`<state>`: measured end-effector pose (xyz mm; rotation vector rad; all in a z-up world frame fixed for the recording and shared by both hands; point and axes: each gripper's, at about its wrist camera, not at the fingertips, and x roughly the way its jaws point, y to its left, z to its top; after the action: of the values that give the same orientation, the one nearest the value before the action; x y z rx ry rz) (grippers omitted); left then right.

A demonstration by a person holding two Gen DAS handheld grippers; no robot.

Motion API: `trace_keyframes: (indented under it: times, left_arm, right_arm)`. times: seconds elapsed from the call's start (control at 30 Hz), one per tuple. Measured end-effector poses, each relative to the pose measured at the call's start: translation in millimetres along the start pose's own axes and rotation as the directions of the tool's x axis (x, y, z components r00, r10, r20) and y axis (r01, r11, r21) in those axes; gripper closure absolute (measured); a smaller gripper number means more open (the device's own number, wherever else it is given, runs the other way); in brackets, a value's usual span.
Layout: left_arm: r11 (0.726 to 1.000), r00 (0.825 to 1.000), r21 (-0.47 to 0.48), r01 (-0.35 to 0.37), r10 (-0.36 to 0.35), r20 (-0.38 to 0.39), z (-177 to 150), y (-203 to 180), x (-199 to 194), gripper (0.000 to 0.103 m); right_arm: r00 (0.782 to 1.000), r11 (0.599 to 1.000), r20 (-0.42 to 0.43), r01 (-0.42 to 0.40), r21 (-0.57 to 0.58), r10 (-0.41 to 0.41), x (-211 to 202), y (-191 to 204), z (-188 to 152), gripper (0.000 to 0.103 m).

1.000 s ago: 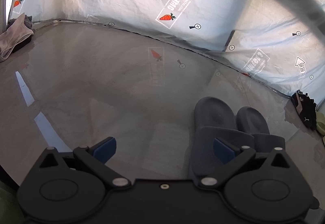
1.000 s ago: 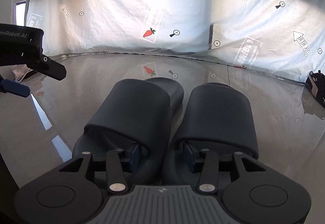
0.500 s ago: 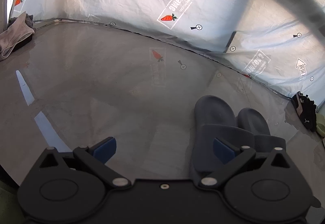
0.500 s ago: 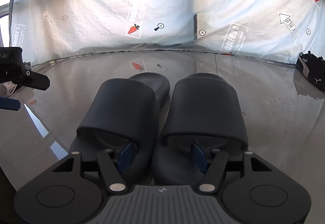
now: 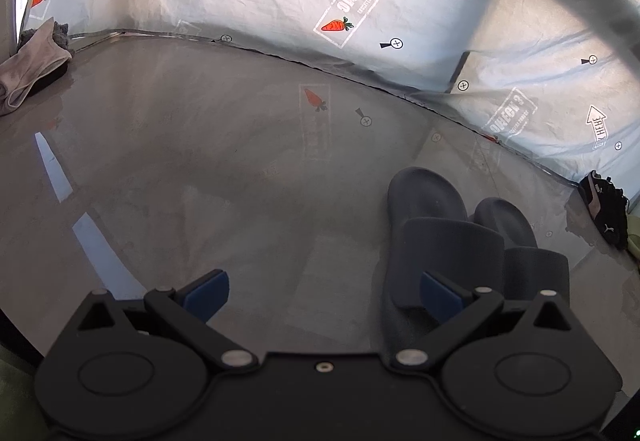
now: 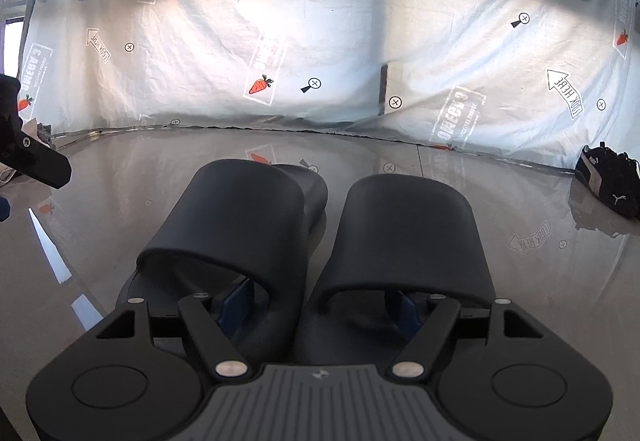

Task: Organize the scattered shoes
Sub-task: 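Carry the dark grey slides with the right tool toward the shoe row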

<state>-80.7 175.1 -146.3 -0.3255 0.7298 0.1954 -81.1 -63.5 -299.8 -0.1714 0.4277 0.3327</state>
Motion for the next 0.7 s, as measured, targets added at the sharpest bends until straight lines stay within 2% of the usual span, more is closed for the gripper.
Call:
trace_keyframes:
  times: [0.1, 0.17, 0.3, 0.37, 0.47, 0.7]
  left_arm:
    - [1.000, 1.000, 0.001, 0.002, -0.002, 0.001, 0, 0, -1, 0.000]
    - [1.000, 1.000, 0.003, 0.007, -0.007, 0.003, 0, -1, -1, 0.000]
    - [1.000, 1.000, 0.002, 0.018, -0.018, 0.007, 0, -2, -3, 0.000]
    - [1.000, 1.000, 0.001, 0.020, -0.020, 0.011, 2, -1, -3, 0.000]
    - [1.000, 0.999, -0.002, 0.029, -0.029, 0.019, 4, -1, -5, 0.000]
    - [0.998, 0.997, -0.005, 0.062, -0.062, 0.041, 11, -5, -6, 0.000]
  right_arm:
    - [1.000, 1.000, 0.004, -0.005, -0.002, 0.005, 0, 0, 1, 0.032]
    - [1.000, 1.000, 0.007, -0.012, -0.020, 0.013, -2, 0, 4, 0.053]
    - [0.999, 0.998, 0.014, -0.028, -0.056, 0.029, -5, 2, 10, 0.060]
    - [0.999, 0.997, 0.017, -0.035, -0.075, 0.037, -7, 2, 13, 0.069]
    - [0.999, 0.994, 0.022, -0.046, -0.102, 0.049, -9, 3, 17, 0.078]
    - [0.999, 1.000, 0.025, -0.024, -0.006, 0.024, -16, -16, 44, 0.079]
